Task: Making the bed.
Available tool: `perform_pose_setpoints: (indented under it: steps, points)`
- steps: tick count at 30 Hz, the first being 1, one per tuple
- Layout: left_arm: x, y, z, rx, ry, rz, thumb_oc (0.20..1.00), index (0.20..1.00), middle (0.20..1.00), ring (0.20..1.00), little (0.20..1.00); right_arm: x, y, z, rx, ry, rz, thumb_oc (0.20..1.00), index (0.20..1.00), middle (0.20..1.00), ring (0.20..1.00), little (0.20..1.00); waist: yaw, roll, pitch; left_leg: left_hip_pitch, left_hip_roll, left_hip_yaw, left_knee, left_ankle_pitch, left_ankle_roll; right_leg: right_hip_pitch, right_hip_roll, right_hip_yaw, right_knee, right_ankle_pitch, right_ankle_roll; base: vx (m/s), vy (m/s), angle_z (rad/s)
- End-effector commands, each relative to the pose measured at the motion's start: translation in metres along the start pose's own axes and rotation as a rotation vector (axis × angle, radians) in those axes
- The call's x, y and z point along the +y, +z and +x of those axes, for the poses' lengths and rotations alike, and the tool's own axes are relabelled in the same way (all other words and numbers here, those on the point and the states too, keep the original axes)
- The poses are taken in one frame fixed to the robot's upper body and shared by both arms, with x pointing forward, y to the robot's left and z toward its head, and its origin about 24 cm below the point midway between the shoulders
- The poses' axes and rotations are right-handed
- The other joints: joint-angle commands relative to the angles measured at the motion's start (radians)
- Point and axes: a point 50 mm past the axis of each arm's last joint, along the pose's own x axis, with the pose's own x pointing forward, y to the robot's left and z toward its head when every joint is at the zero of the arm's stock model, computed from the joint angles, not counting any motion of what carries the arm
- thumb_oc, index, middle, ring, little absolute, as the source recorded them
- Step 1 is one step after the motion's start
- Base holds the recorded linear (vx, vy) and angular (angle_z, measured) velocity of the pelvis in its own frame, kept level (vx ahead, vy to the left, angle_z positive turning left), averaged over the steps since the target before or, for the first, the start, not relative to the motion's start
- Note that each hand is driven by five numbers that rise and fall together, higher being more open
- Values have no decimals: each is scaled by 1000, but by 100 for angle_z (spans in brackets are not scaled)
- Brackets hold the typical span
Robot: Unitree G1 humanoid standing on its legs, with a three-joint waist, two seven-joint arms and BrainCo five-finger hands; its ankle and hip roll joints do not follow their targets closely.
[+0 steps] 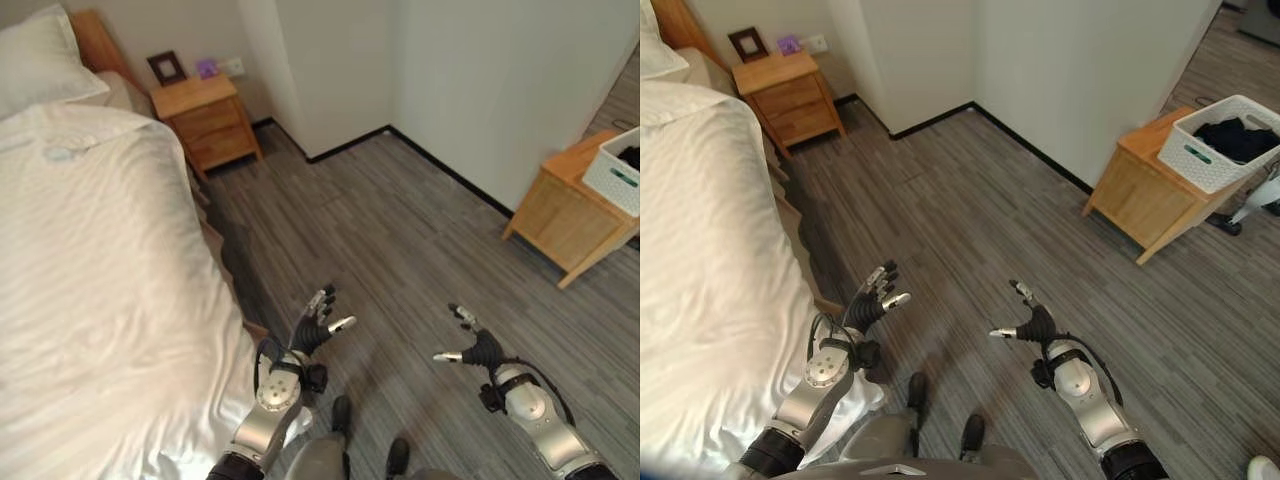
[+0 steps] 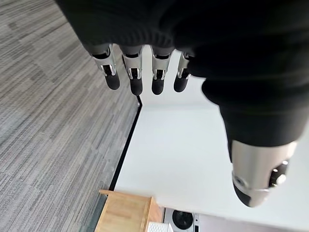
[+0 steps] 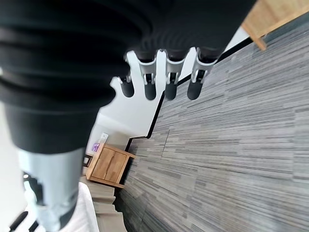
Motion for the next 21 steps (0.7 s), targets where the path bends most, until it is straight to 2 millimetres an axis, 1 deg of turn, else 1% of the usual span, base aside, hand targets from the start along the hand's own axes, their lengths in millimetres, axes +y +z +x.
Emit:
perform_pose_setpoints:
  steps: [1,2,3,4,5,6,7,8,9,10,11,12,13,14,15,16,17,18,19,20,21]
  points:
    - [-2,34,8,-162,-17,-11,1000,1000,1000,1000,1000,-19,32,11,-164,-81,4,1000,1000,1000,1000,1000,36,-9,-34,-28,17,84,35,42,15,142,-64,-56,17,-188,144,421,141,19]
    - [0,33,6,-156,-9,-3,1000,1000,1000,1000,1000,-14,32,11,-162,-73,12,1000,1000,1000,1000,1000,38,-25,-51,-16,17,99,37,45,35,173,-60,-59,21,-203,147,275,95,8]
    - [0,33,6,-156,-9,-2,1000,1000,1000,1000,1000,-14,32,11,-162,-73,13,1000,1000,1000,1000,1000,39,-28,-51,-14,15,100,36,44,35,174,-63,-59,21,-204,147,412,132,-3]
    - [2,33,5,-152,-10,5,1000,1000,1000,1000,1000,-11,32,11,-160,-65,21,1000,1000,1000,1000,1000,42,-43,-57,-9,11,109,53,33,51,181,-71,-63,51,-218,154,424,151,-20]
    - [4,33,5,-151,-19,21,1000,1000,1000,1000,1000,-6,32,12,-154,-65,40,1000,1000,1000,1000,1000,57,-80,-56,-2,-6,123,96,-7,76,180,-101,-80,161,-224,181,612,263,-18]
    - [8,36,6,-156,-21,45,1000,1000,1000,1000,1000,-4,35,14,-164,-58,41,1000,1000,1000,1000,1000,65,-104,-53,20,-29,126,119,-59,110,119,-143,-95,347,-176,239,549,299,-18]
    - [12,39,6,-165,-12,65,1000,1000,1000,1000,1000,-5,38,15,-175,-57,35,1000,1000,1000,1000,1000,61,-104,-53,46,-41,120,116,-80,126,69,-168,-97,454,-125,271,368,276,-12]
    - [13,41,6,-172,-11,83,1000,1000,1000,1000,1000,-5,42,17,-188,-57,33,1000,1000,1000,1000,1000,56,-101,-48,69,-53,112,112,-92,139,28,-189,-94,559,-47,301,290,234,5]
    - [16,43,6,-178,-3,100,1000,1000,1000,1000,1000,-4,45,18,-201,-56,37,1000,1000,1000,1000,1000,48,-89,-45,102,-57,98,100,-105,150,-13,-197,-89,651,-6,314,349,231,30]
    - [19,45,6,-186,11,111,1000,1000,1000,1000,1000,-4,48,19,-211,-58,39,1000,1000,1000,1000,1000,35,-69,-38,138,-48,84,83,-115,156,-62,-189,-79,719,14,309,323,177,69]
    - [21,47,6,-192,17,112,1000,1000,1000,1000,1000,-5,50,19,-217,-58,35,1000,1000,1000,1000,1000,28,-59,-34,158,-47,78,68,-118,159,-92,-189,-75,750,-2,307,317,137,80]
    - [22,49,7,-199,24,116,1000,1000,1000,1000,1000,-5,53,20,-227,-61,31,1000,1000,1000,1000,1000,12,-45,-22,189,-48,61,46,-121,157,-140,-182,-74,762,-37,289,294,84,75]
    - [23,50,7,-206,27,116,1000,1000,1000,1000,1000,-6,55,19,-237,-63,36,1000,1000,1000,1000,1000,-2,-36,-19,207,-48,47,36,-123,151,-173,-169,-75,730,-53,276,315,50,94]
    - [23,51,6,-213,25,115,1000,1000,1000,1000,1000,-7,57,19,-246,-65,42,1000,1000,1000,1000,1000,-18,-31,-16,222,-50,32,29,-128,145,-196,-162,-81,668,-68,264,558,-41,156]
    - [25,47,4,-197,25,108,1000,1000,1000,1000,1000,-4,55,18,-239,-56,58,1000,1000,1000,1000,1000,-50,-35,-26,262,-63,-5,21,-158,127,-204,-139,-61,409,-112,211,704,-126,203]
    - [26,44,2,-188,29,103,1000,1000,1000,1000,1000,-2,53,18,-229,-57,64,1000,1000,1000,1000,1000,-73,-30,-39,290,-60,-36,15,-179,116,-245,-133,-17,238,-49,212,892,-193,205]
    - [28,45,2,-191,32,108,1000,1000,1000,1000,1000,-1,53,18,-226,-51,63,1000,1000,1000,1000,1000,-86,-27,-46,326,-56,-61,15,-209,110,-279,-152,6,173,-2,228,769,-192,153]
    - [28,42,1,-182,22,103,1000,1000,1000,1000,1000,1,49,15,-207,-38,59,1000,1000,1000,1000,1000,-92,-34,-57,361,-64,-81,25,-255,111,-249,-161,19,130,16,229,682,-191,109]
    - [27,39,-1,-169,27,104,1000,1000,1000,1000,1000,4,45,13,-191,-27,65,1000,1000,1000,1000,1000,-93,-39,-68,377,-66,-94,54,-284,112,-228,-163,31,123,26,220,525,-158,83]
    - [28,37,-2,-163,37,94,1000,1000,1000,1000,1000,4,43,11,-184,-24,66,1000,1000,1000,1000,1000,-96,-37,-76,381,-61,-103,99,-298,106,-212,-162,29,124,30,218,413,-150,69]
    - [29,34,-3,-154,43,88,1000,1000,1000,1000,1000,4,42,11,-180,-18,63,1000,1000,1000,1000,1000,-92,-32,-81,372,-60,-101,161,-297,95,-192,-162,16,118,30,213,365,-149,53]
